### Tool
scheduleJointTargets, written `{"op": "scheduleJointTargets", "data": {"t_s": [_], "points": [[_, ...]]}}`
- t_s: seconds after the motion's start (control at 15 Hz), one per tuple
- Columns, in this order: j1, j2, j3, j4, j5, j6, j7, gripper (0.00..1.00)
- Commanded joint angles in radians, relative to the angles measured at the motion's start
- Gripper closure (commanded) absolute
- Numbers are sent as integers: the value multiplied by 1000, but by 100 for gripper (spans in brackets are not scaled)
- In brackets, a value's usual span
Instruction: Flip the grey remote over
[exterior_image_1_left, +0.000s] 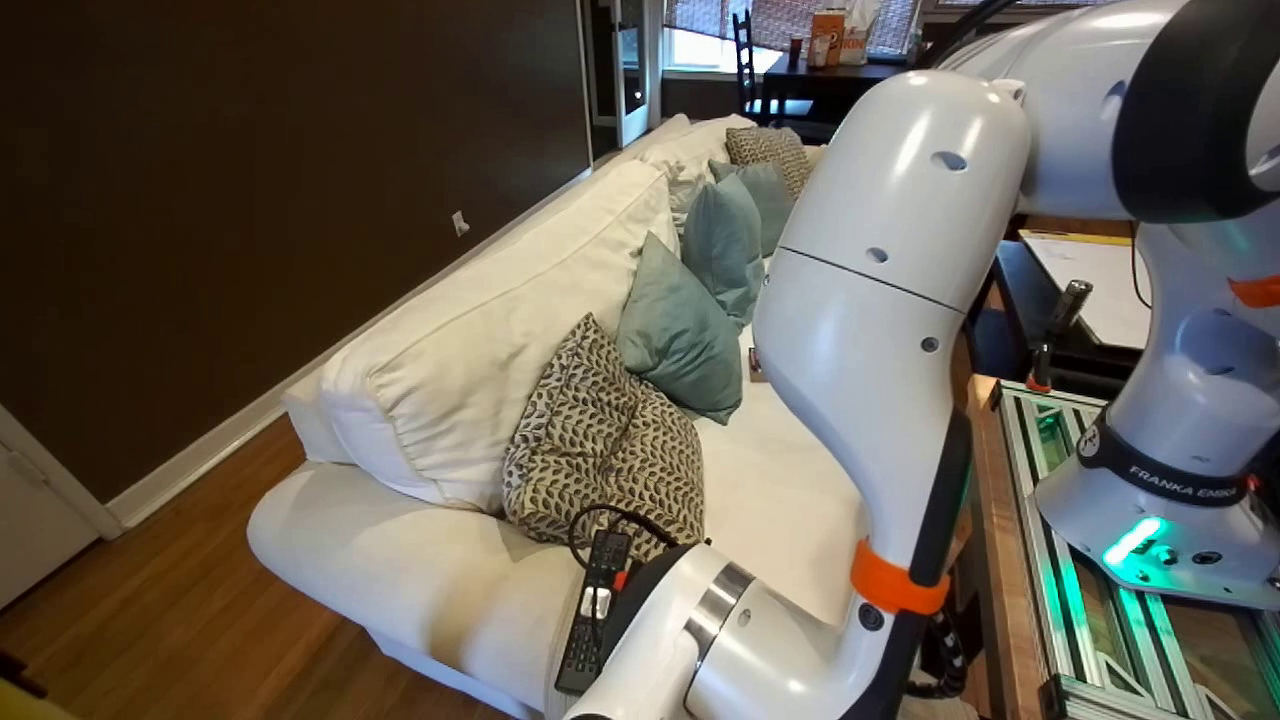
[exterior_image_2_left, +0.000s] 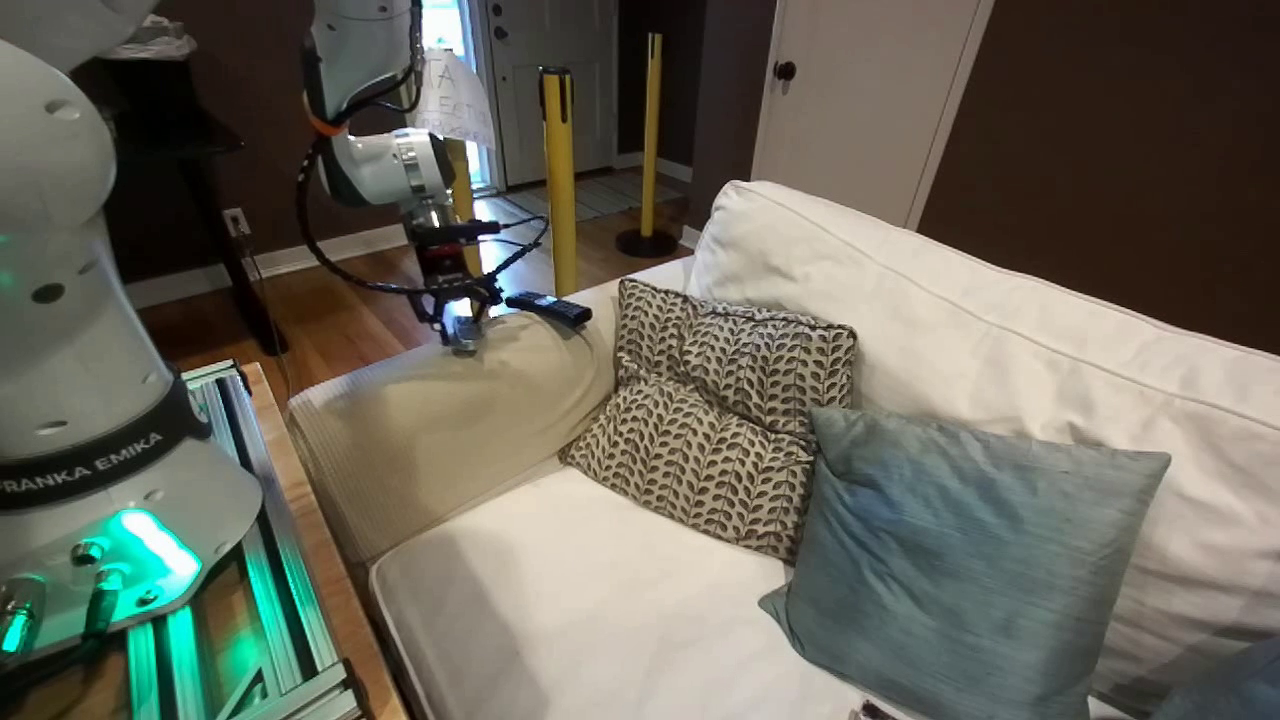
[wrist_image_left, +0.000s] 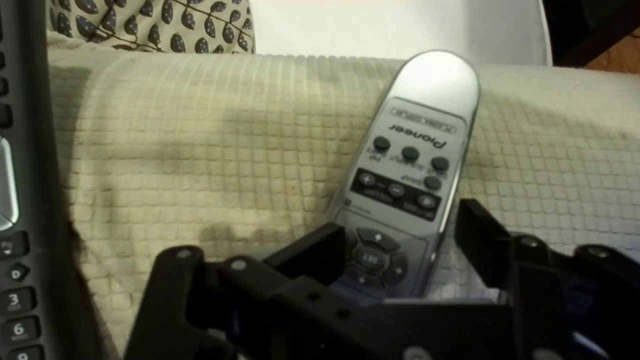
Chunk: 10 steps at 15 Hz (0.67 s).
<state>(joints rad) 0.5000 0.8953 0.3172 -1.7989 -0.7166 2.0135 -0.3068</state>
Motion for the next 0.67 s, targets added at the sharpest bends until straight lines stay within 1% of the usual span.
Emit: {"op": "scheduleJointTargets", "data": {"t_s": [0.0,0.07,0.27,0.6], "points": [[-15,-37,-1,-37,-10,41,-1,1],[-16,-48,-1,-43,-9,36,-2,0],[-20,-50,3,-46,-3,29,-20,0],[-24,-75,4,-69,-5,34,-12,0]]}}
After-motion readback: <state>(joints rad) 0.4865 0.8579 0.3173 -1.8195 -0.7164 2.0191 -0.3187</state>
